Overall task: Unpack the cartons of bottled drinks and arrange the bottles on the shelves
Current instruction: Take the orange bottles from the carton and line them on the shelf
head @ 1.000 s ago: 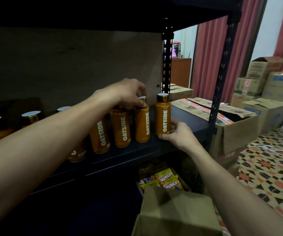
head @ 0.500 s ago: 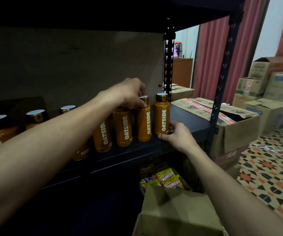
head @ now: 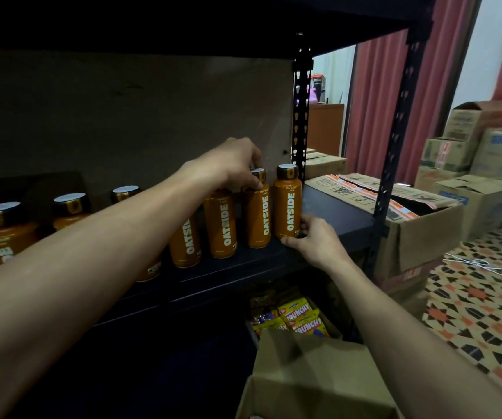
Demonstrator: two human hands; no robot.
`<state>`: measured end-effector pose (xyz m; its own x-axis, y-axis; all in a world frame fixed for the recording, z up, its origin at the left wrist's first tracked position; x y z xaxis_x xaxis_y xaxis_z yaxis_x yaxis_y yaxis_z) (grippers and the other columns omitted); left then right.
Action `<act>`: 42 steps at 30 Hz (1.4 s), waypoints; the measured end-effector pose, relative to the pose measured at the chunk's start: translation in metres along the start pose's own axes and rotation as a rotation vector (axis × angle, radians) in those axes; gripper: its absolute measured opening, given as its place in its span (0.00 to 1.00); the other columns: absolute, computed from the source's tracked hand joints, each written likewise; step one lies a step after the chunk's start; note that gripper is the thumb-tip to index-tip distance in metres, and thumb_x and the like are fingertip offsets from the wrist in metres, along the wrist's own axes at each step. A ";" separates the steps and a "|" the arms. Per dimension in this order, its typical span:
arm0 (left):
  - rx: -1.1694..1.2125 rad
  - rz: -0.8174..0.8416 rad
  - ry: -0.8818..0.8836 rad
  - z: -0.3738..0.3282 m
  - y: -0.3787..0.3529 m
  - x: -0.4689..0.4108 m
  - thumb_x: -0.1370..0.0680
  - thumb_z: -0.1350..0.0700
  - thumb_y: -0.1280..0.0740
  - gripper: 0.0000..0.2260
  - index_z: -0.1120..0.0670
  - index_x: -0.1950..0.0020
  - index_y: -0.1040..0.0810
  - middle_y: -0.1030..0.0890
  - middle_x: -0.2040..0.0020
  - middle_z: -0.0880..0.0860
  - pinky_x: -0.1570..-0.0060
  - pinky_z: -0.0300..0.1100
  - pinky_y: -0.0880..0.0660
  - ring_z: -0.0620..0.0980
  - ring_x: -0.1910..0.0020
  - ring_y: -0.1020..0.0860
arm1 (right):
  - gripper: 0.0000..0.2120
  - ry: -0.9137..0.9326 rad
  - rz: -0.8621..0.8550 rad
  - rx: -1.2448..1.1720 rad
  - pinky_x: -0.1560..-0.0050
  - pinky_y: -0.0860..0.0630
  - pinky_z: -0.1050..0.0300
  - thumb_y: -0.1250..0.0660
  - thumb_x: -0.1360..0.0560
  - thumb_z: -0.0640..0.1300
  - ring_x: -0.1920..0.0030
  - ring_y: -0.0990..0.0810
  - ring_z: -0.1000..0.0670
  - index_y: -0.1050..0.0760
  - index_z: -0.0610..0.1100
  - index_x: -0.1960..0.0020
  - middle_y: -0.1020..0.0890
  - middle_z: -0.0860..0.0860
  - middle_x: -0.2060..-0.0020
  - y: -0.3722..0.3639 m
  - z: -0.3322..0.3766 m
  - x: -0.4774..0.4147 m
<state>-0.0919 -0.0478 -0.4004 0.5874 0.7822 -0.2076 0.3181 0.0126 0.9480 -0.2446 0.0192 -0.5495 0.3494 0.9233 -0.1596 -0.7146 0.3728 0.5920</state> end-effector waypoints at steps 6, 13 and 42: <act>-0.045 -0.113 0.010 -0.001 -0.003 0.014 0.23 0.46 0.31 0.26 0.51 0.27 0.31 0.25 0.32 0.54 0.47 0.42 0.28 0.52 0.35 0.25 | 0.33 0.030 -0.002 0.064 0.29 0.32 0.50 0.25 0.25 0.43 0.28 0.28 0.48 0.34 0.47 0.23 0.25 0.48 0.29 0.008 0.000 0.009; 0.091 -0.373 -0.221 -0.024 -0.025 0.083 0.22 0.46 0.32 0.19 0.51 0.33 0.25 0.24 0.37 0.49 0.43 0.40 0.30 0.46 0.39 0.25 | 0.32 0.092 -0.074 0.188 0.33 0.30 0.56 0.26 0.24 0.45 0.31 0.25 0.48 0.34 0.45 0.23 0.25 0.46 0.29 0.020 -0.018 0.053; 0.005 0.918 -0.116 0.009 -0.462 0.193 0.22 0.49 0.32 0.21 0.49 0.30 0.29 0.23 0.35 0.51 0.40 0.47 0.25 0.49 0.41 0.23 | 0.10 -0.377 0.667 0.670 0.48 0.20 0.53 0.31 0.21 0.45 0.50 0.19 0.50 0.24 0.47 0.41 0.19 0.49 0.49 -0.086 -0.279 0.203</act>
<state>-0.1184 0.0918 -0.8805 0.6819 0.4168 0.6011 -0.3057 -0.5842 0.7519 -0.2811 0.2006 -0.8533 0.2547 0.7912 0.5559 -0.3874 -0.4433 0.8084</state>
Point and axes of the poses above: each hand's wrist, its own x-axis away from the middle knuckle, its own y-axis out of the back of the hand, z = x × y, the point moved 4 cm from there along -x, towards the middle knuckle
